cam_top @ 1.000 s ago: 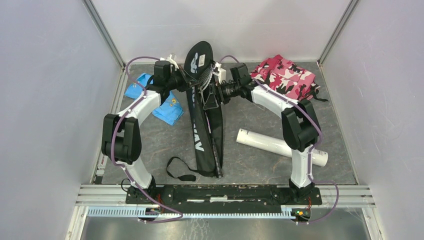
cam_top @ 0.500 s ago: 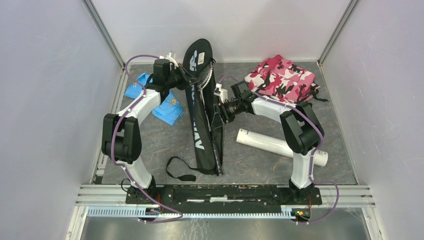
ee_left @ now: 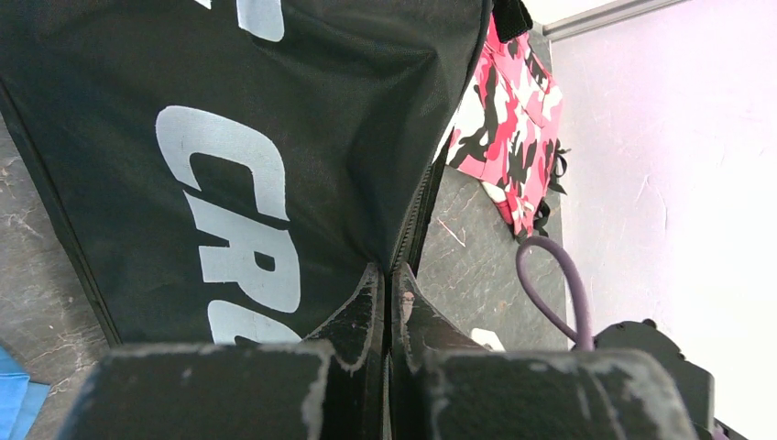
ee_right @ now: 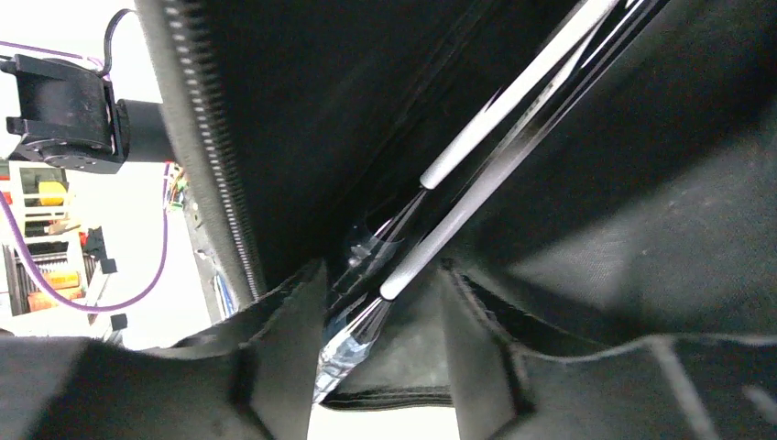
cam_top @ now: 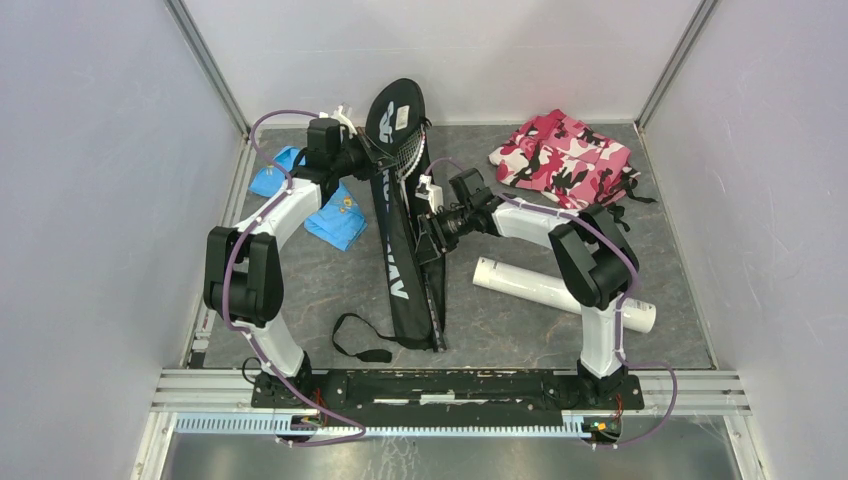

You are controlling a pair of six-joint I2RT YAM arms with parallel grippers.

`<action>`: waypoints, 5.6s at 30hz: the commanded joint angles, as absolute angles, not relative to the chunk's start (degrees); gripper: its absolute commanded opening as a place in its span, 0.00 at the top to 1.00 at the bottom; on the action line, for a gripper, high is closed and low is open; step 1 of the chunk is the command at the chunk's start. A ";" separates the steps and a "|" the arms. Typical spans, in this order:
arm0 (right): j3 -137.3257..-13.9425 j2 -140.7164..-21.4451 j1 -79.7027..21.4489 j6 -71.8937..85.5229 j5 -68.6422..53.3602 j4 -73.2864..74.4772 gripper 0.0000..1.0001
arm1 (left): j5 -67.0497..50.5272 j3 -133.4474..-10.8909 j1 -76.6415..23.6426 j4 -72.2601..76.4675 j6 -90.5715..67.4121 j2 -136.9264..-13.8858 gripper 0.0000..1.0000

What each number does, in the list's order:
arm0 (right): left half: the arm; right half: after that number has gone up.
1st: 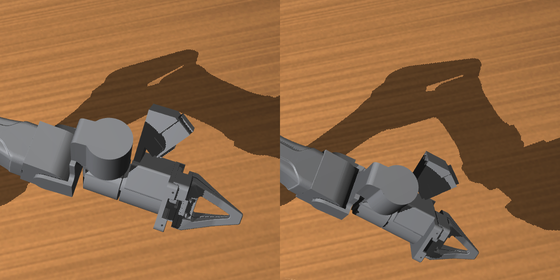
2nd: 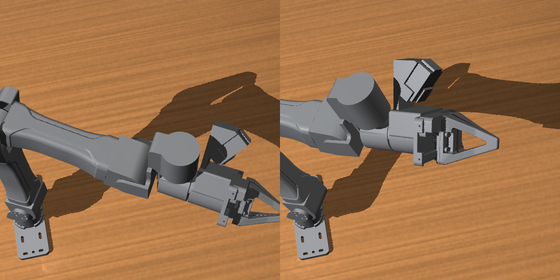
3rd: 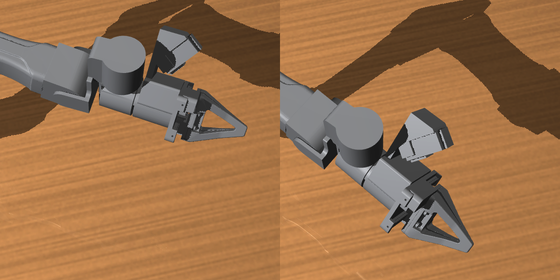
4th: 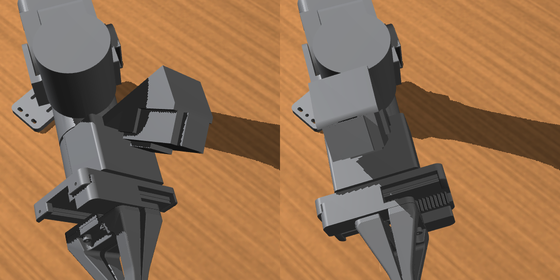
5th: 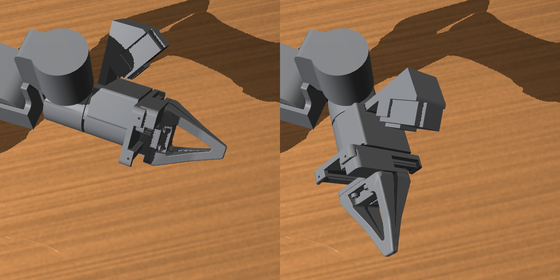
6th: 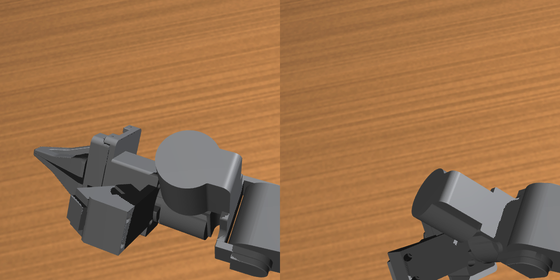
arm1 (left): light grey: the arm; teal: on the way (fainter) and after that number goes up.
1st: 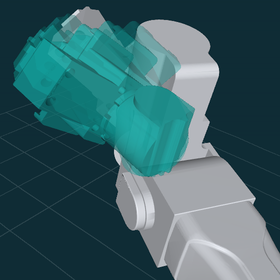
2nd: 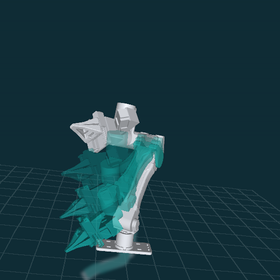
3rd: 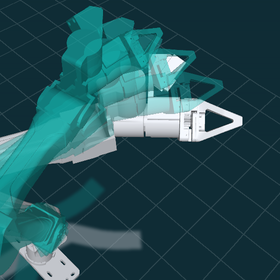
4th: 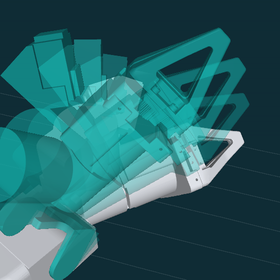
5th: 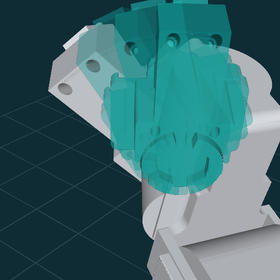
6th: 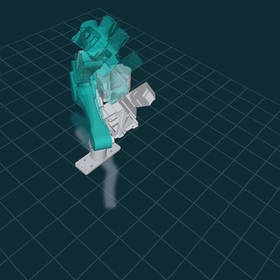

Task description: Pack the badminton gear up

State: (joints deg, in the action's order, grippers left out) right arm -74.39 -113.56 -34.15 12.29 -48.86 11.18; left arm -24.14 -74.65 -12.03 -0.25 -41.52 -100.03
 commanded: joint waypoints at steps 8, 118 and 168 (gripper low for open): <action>-77.12 -115.87 -35.06 17.31 -48.69 4.57 0.79 | -27.38 -75.16 -12.00 6.33 -43.63 -98.80 0.98; -87.75 -83.83 -26.09 -66.90 -16.29 43.44 0.02 | -41.22 -112.95 -20.21 -68.82 18.22 -104.31 0.98; -83.26 -89.19 -25.85 -69.15 -21.39 53.10 0.73 | -33.73 -118.26 -22.17 -66.01 23.20 -109.92 0.79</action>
State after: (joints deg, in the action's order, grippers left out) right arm -81.93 -90.89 -26.46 -71.57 -15.27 49.36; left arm -32.93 -114.74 -22.48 -70.98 23.70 -109.93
